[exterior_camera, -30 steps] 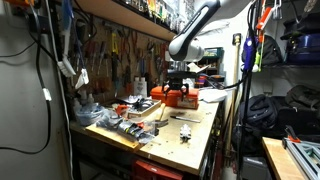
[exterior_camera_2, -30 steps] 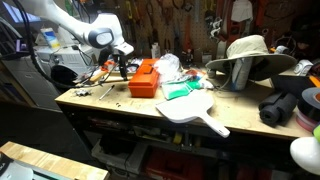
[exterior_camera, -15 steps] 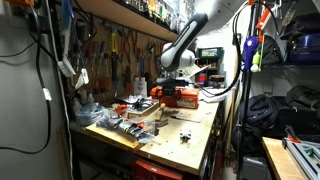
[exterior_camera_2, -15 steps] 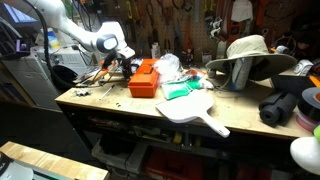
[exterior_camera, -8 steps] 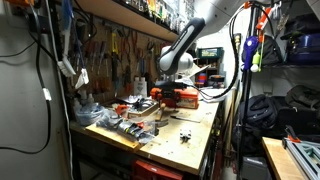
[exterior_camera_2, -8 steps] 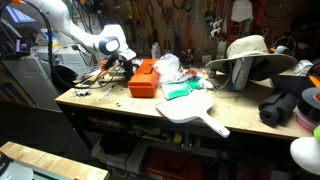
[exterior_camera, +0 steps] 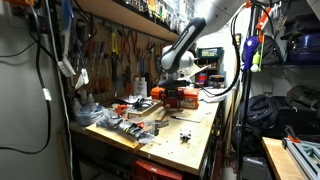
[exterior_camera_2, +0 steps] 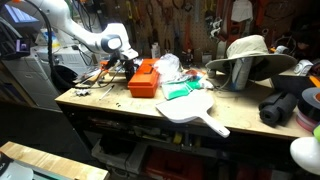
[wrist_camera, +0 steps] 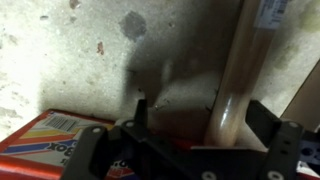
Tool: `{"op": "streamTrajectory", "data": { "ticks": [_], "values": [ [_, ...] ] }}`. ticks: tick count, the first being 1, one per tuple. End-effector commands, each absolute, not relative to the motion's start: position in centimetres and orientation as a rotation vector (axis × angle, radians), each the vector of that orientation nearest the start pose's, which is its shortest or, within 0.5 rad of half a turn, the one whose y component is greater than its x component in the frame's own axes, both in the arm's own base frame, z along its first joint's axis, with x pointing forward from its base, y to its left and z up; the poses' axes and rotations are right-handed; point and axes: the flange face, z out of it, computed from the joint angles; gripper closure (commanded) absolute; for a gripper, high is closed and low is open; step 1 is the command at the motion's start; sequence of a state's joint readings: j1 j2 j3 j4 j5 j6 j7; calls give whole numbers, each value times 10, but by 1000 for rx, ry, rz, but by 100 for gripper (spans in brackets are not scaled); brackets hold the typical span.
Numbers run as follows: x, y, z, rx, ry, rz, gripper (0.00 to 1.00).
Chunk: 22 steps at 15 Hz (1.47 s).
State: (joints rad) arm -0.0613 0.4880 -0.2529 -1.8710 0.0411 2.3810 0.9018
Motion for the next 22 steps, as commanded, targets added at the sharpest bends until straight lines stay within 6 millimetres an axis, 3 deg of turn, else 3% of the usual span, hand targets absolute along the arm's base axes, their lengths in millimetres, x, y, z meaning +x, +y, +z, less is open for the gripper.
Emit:
{"op": "streamTrajectory", "data": {
  "ticks": [1, 9, 18, 19, 22],
  "values": [
    [614, -196, 269, -2616, 1869, -92, 0],
    [623, -205, 269, -2532, 1965, -117, 0],
    [630, -208, 253, -2466, 2083, -137, 0],
    [630, -208, 252, -2470, 2078, -138, 18],
    [631, -206, 256, -2480, 2064, -148, 42]
  ]
}}
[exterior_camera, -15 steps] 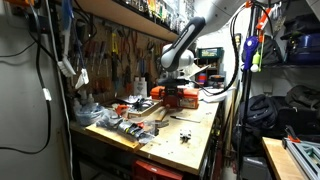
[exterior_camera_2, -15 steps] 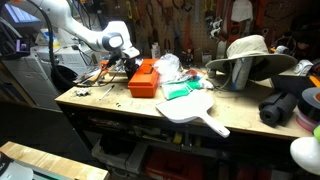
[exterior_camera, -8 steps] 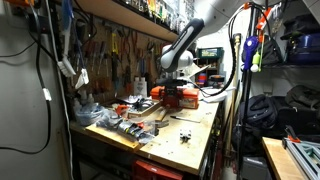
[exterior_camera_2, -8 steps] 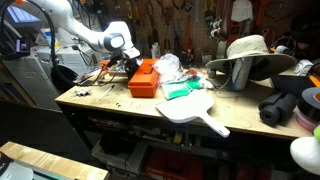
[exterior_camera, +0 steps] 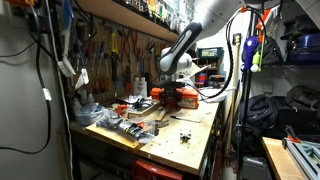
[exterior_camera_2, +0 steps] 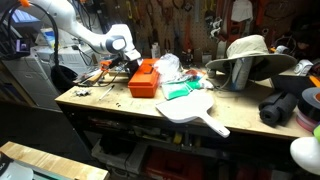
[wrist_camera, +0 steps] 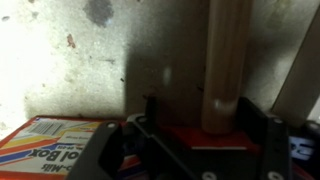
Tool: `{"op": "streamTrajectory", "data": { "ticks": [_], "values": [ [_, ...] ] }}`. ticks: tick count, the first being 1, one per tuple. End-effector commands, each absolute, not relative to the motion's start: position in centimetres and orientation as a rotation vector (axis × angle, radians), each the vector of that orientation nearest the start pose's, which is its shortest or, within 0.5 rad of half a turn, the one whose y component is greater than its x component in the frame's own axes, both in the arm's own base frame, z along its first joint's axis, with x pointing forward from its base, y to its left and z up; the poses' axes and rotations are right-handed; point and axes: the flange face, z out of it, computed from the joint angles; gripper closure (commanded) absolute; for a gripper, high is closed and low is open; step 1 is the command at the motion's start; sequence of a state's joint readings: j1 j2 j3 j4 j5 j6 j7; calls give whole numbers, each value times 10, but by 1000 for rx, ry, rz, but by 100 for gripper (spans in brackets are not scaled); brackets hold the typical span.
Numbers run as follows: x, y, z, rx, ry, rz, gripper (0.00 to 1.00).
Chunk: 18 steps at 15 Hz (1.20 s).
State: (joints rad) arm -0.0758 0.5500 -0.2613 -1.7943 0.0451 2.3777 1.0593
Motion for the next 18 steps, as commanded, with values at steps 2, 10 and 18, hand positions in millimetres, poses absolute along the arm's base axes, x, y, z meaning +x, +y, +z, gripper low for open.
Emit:
{"op": "streamTrajectory", "data": {
  "ticks": [2, 10, 18],
  "values": [
    [633, -204, 261, -2483, 2053, -156, 58],
    [626, -192, 285, -2527, 1989, -147, 92],
    [613, -183, 364, -2528, 1867, -166, 92]
  ]
}}
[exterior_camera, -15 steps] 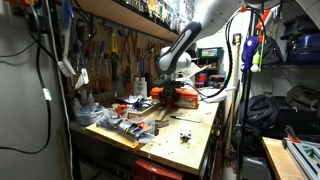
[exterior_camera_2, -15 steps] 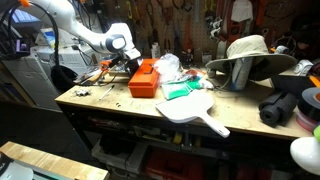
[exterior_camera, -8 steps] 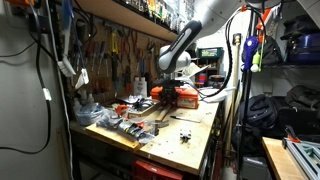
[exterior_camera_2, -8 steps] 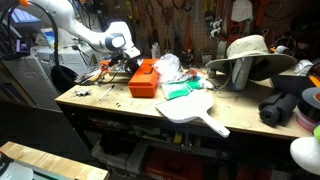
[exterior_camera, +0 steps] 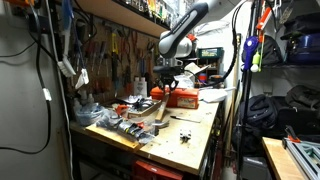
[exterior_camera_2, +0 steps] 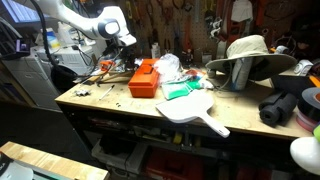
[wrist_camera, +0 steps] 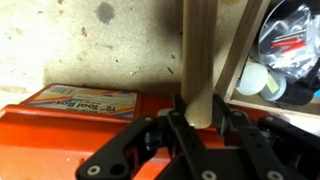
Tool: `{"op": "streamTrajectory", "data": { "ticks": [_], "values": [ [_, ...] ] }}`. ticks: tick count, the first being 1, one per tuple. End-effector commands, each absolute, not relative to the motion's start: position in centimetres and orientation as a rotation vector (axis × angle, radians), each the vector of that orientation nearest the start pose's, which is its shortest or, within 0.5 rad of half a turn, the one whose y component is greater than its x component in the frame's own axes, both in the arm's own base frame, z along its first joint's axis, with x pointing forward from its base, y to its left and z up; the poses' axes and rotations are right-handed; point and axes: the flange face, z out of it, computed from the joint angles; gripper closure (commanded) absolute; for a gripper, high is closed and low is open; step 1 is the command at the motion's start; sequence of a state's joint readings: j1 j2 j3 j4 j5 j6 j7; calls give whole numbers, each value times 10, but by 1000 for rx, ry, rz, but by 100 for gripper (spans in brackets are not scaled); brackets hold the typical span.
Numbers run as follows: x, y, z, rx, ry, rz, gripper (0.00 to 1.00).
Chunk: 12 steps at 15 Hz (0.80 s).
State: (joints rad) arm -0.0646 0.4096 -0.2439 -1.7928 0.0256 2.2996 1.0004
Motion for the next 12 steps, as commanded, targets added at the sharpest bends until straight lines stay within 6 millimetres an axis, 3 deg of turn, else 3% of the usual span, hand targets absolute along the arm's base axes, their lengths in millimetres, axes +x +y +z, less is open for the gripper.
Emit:
{"op": "streamTrajectory", "data": {
  "ticks": [1, 5, 12],
  "values": [
    [611, -183, 373, -2521, 1858, -170, 92],
    [601, -187, 402, -2500, 1815, -181, 92],
    [579, -190, 434, -2473, 1779, -173, 92]
  ]
}}
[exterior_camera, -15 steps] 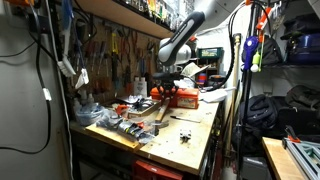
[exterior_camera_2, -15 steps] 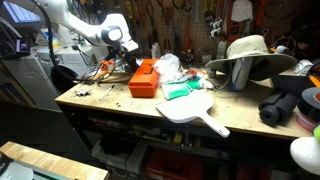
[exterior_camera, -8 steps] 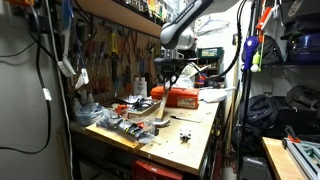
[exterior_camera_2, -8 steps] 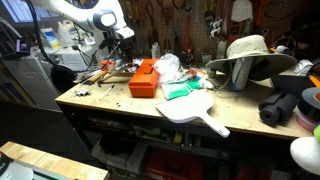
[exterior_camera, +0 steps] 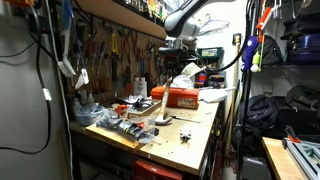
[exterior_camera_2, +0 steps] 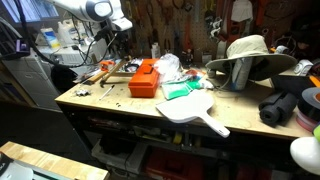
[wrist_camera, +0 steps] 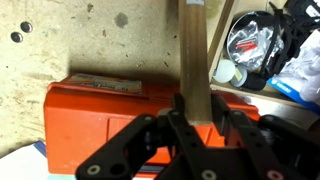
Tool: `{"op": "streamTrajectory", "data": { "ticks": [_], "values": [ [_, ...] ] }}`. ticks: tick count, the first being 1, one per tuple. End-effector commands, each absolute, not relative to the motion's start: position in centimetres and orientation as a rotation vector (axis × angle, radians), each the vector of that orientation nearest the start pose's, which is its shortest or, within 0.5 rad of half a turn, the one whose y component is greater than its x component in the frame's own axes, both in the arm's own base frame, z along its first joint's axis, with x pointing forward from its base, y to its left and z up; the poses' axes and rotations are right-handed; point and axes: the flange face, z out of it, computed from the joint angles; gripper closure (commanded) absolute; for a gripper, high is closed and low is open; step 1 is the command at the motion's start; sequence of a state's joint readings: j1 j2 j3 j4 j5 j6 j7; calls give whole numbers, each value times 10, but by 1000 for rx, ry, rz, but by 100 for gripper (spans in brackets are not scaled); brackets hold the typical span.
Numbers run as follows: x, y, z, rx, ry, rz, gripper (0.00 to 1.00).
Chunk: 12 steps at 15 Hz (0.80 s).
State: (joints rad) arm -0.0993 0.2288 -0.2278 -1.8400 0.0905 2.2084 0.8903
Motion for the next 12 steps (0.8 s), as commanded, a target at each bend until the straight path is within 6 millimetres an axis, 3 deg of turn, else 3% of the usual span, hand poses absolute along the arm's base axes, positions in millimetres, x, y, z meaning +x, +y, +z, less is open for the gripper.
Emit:
{"op": "streamTrajectory", "data": {
  "ticks": [1, 7, 12],
  "values": [
    [576, -190, 439, -2474, 1776, -168, 92],
    [558, -179, 459, -2488, 1731, -186, 92],
    [545, -158, 472, -2505, 1675, -173, 92]
  ]
}}
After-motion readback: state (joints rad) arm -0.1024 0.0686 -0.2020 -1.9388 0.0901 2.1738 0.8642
